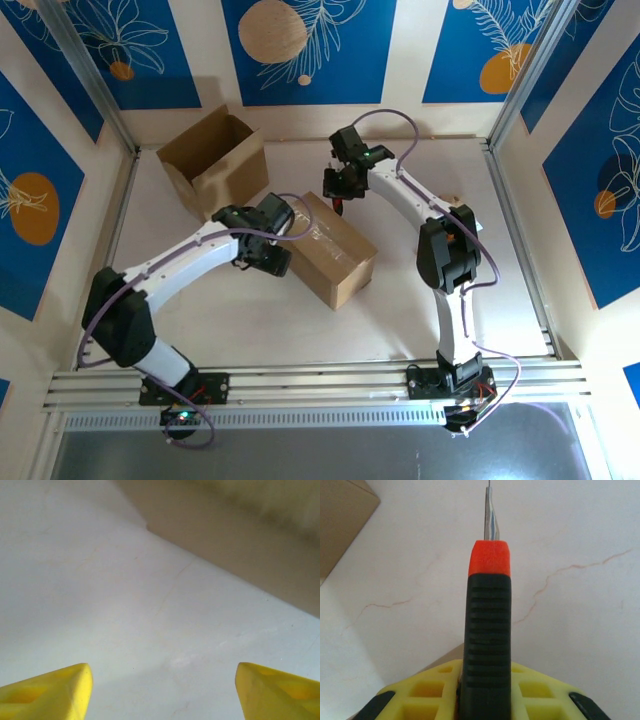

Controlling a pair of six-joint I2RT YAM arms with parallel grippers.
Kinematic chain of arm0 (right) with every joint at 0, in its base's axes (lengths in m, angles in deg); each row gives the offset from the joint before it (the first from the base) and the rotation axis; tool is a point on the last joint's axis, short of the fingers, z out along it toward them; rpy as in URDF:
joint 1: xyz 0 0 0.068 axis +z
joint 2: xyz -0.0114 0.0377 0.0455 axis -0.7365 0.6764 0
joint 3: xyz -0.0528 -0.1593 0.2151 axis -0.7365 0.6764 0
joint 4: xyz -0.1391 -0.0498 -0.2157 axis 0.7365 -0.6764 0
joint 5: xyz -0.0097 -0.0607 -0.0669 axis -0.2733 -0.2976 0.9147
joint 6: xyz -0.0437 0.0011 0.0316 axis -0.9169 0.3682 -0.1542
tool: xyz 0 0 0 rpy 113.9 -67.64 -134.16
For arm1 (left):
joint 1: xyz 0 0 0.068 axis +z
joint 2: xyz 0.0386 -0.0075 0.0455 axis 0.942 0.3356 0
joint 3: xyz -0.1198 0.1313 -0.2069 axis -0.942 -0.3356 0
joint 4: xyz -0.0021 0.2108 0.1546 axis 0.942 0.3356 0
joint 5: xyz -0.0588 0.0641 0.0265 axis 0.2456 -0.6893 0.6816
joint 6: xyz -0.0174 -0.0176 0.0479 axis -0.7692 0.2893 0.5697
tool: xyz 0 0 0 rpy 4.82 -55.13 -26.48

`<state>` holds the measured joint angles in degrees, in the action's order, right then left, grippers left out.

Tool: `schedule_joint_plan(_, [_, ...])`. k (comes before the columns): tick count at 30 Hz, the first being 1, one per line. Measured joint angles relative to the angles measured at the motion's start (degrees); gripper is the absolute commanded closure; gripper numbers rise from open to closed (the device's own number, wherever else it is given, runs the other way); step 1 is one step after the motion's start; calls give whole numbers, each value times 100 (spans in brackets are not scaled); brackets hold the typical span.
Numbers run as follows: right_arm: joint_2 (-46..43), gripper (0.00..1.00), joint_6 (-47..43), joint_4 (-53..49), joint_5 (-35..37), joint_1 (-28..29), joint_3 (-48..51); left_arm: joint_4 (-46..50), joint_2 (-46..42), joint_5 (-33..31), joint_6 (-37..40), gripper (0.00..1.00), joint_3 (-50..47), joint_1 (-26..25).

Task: Unpack the express box

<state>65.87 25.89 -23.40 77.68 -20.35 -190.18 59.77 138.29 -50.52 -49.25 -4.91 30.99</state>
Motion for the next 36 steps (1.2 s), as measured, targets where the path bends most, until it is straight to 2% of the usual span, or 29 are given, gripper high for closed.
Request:
schedule_joint_plan(5, [-603,100,-85,-138,422,-415,426,660,-538,-317,-160,17,103,17])
schedule_joint_plan(10, [-2586,100,2,-393,1429,-782,1840,894,-894,-339,-173,5,560,258])
schedule_joint_plan(12, [-3453,100,127,-498,1690,-671,2472,713,-935,-151,-151,0,717,472])
schedule_joint_plan(15, [-4572,100,522,-787,2022,-234,3432,221,-824,275,-81,0,879,772])
schedule_joint_plan(18, [-5115,100,1139,-1239,2245,319,4256,-400,-361,721,-52,0,1088,970])
schedule_joint_plan(25, [-4990,100,2573,-1891,2400,1495,5176,-1375,590,1329,-87,0,1246,1145])
schedule_joint_plan(30, [-4308,100,2804,-1552,2413,1600,5130,-1742,525,1510,-267,0,1121,1154])
schedule_joint_plan(36, [-3506,100,2601,-1110,2514,1582,4614,-1934,116,1526,-625,0,446,1154])
